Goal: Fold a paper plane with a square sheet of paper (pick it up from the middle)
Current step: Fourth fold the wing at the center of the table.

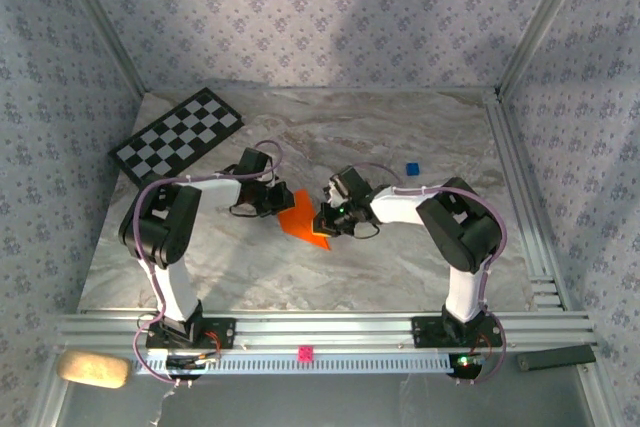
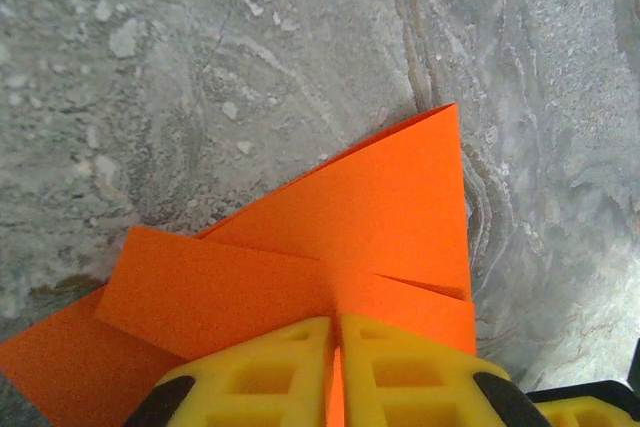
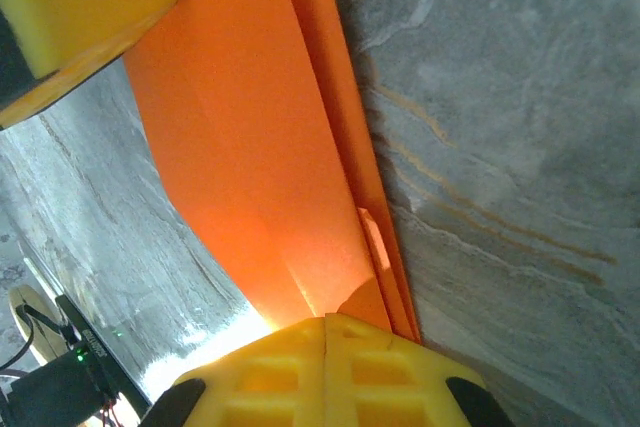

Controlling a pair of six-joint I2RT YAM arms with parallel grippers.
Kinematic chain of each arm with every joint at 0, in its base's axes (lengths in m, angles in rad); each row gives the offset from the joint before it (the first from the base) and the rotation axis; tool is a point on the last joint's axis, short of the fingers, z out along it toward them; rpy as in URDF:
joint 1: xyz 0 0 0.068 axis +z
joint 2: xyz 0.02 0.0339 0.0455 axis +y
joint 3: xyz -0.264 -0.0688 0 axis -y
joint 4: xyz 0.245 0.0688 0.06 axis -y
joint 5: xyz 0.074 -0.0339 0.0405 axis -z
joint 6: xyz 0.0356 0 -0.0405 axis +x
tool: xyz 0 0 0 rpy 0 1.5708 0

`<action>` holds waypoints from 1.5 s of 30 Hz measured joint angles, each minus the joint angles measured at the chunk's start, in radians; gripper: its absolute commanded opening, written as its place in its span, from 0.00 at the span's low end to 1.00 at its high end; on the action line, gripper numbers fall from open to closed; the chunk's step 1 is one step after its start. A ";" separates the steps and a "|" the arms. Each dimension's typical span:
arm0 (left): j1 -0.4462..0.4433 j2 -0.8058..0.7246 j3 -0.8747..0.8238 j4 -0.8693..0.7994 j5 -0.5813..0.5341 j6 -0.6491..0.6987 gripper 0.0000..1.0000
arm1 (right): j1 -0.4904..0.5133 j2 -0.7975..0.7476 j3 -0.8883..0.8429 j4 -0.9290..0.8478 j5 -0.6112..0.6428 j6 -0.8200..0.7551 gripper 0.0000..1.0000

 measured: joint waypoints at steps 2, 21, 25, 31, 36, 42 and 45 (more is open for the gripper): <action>0.000 0.000 0.000 0.000 0.000 0.004 0.12 | 0.000 0.000 0.024 -0.028 -0.001 -0.010 0.00; 0.000 0.001 0.000 0.000 0.006 0.011 0.11 | 0.021 0.154 0.200 -0.048 0.000 -0.032 0.00; 0.000 0.008 0.000 -0.001 0.026 0.014 0.11 | 0.016 0.090 0.091 0.016 -0.002 -0.031 0.00; 0.000 0.009 0.000 -0.001 0.030 0.017 0.11 | 0.015 -0.009 -0.050 0.048 -0.003 -0.031 0.00; 0.001 0.011 0.000 0.000 0.033 0.017 0.11 | 0.003 -0.076 -0.151 0.087 -0.017 -0.030 0.00; 0.005 0.014 0.001 0.000 0.042 0.017 0.11 | -0.007 -0.164 -0.245 0.074 -0.023 -0.031 0.00; 0.005 0.014 0.001 0.000 0.043 0.017 0.11 | -0.011 -0.200 -0.261 0.040 -0.023 -0.031 0.01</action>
